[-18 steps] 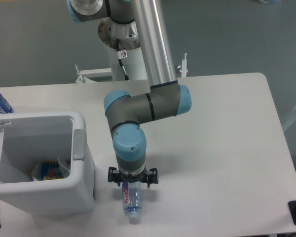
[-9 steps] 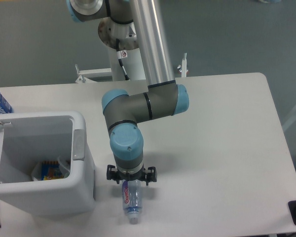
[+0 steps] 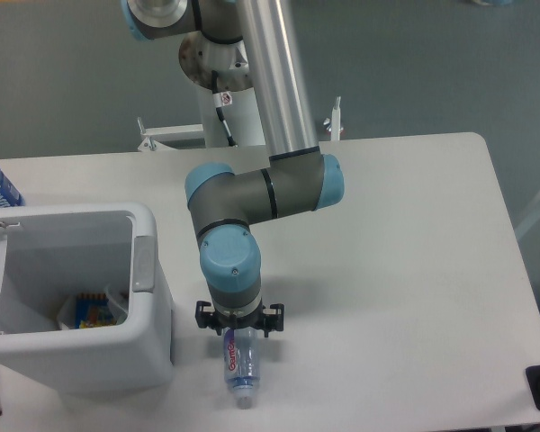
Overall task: Place the trash in the trash can
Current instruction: 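Lower the gripper around the bottle's middle and close on it, then lift the crushed bottle off the table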
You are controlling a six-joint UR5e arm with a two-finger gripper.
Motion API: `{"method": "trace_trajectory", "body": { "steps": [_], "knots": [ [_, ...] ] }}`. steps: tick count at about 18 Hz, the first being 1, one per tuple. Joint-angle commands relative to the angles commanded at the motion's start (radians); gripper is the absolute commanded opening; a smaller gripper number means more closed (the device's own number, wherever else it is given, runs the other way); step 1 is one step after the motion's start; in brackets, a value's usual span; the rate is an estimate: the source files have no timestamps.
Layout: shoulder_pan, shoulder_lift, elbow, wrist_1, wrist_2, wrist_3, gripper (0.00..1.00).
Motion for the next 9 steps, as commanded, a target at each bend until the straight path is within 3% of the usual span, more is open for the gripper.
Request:
{"method": "trace_trajectory", "body": {
  "steps": [4, 9],
  "knots": [
    [0.000, 0.003, 0.000, 0.000, 0.000, 0.000, 0.66],
    [0.000, 0.003, 0.000, 0.002, -0.002, 0.002, 0.64]
  ]
}}
